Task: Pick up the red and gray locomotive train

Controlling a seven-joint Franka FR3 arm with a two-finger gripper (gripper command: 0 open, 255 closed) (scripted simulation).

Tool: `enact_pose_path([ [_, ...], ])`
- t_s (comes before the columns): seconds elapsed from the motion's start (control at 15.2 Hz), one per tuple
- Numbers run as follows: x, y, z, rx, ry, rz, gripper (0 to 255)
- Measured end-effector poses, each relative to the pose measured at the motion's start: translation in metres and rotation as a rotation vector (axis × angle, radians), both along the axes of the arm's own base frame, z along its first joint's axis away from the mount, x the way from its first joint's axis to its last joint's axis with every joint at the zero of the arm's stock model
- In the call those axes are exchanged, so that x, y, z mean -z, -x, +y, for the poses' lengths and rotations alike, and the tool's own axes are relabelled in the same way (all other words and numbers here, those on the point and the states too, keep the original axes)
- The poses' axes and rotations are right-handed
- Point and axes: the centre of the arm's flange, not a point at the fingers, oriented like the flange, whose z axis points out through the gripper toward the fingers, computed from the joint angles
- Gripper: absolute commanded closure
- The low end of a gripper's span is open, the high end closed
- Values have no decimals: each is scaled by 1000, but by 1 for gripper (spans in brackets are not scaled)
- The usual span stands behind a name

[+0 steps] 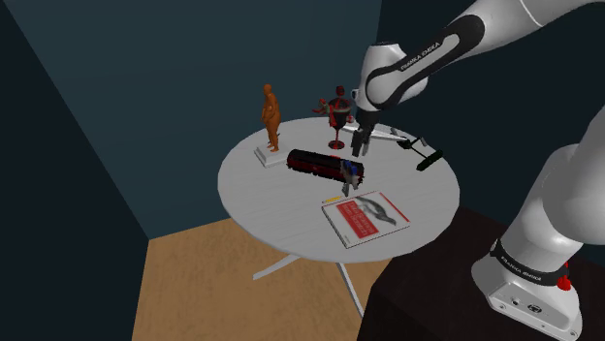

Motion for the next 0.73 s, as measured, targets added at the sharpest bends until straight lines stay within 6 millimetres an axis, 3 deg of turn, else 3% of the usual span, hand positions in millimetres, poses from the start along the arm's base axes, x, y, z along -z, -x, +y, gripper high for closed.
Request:
enact_pose_path([
  [0.73, 81, -96, 2, -123, -32, -87, 0],
])
